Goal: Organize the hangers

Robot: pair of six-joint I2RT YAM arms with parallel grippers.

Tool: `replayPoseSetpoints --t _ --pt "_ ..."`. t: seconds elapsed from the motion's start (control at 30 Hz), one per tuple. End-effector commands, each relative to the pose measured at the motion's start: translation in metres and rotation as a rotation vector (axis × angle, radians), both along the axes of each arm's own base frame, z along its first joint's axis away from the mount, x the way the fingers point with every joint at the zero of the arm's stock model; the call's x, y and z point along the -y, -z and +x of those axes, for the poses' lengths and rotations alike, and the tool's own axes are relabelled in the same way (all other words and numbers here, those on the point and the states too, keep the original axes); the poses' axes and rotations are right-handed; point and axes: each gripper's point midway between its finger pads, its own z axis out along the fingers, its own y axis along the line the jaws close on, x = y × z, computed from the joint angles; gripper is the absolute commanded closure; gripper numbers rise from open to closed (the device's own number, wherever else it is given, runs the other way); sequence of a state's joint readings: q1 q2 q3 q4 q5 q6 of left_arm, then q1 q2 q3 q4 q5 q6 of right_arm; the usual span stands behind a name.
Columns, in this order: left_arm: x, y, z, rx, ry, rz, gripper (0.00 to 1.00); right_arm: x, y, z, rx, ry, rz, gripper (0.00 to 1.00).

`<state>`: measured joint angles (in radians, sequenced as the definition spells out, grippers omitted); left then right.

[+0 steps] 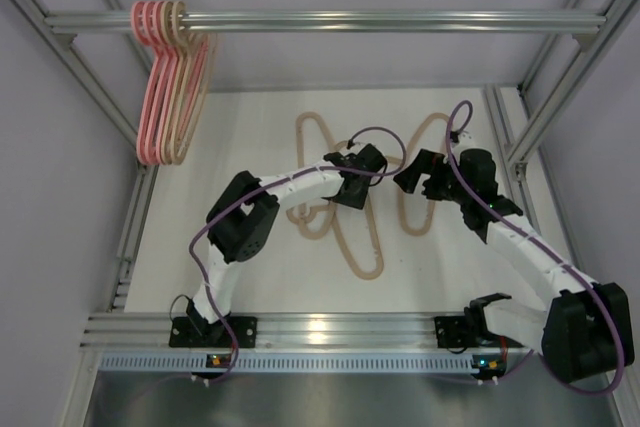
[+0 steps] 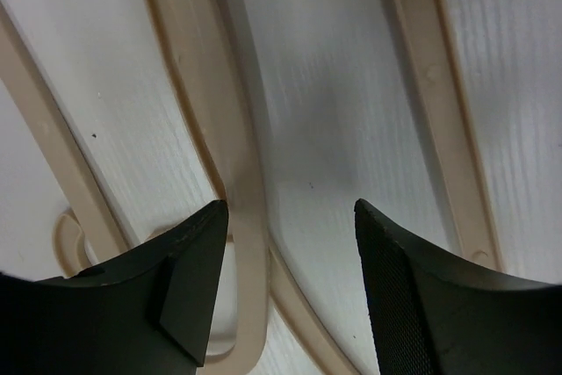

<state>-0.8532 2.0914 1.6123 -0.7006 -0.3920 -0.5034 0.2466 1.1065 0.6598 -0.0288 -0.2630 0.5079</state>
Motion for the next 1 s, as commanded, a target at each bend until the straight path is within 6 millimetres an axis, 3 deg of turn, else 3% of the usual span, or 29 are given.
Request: replayPoseSetpoints --t 0.0,0.1,0.27,0.4,0.5,0.53,0.63,0.83,0.97 --pt "0.001 0.007 0.020 0.022 -0.039 -0.050 0.36 0.001 -0.007 0.006 0.053 0.011 -0.001 0.01" --pt "-0.006 0.019 0.026 0.006 -0.065 -0.058 0.38 0.001 -0.004 0.006 0.047 0.015 -0.004 0.01" --pt "-0.005 0.034 0.020 -0.022 -0.059 -0.074 0.45 0.001 -0.003 0.007 0.038 0.018 0.000 0.01" --pt "-0.007 0.044 0.008 -0.063 -0.062 -0.090 0.68 0.002 -0.002 0.006 0.036 0.022 -0.001 0.01" --pt "-0.013 0.034 0.007 -0.041 -0.063 -0.089 0.81 0.002 -0.003 0.007 0.039 0.023 0.000 0.01" --pt "-0.014 0.023 0.007 -0.023 -0.064 -0.099 0.89 0.002 -0.004 0.006 0.042 0.023 0.000 0.00" --pt "-0.017 -0.002 0.009 0.020 -0.063 -0.124 1.00 0.000 -0.008 0.006 0.052 0.013 0.006 0.01" --pt "-0.014 -0.049 0.004 0.069 -0.043 -0.222 1.00 -0.003 -0.022 0.004 0.099 -0.020 0.008 0.01" --pt "-0.011 -0.067 -0.005 0.065 -0.023 -0.285 1.00 -0.005 -0.036 0.004 0.137 -0.038 0.014 0.01"
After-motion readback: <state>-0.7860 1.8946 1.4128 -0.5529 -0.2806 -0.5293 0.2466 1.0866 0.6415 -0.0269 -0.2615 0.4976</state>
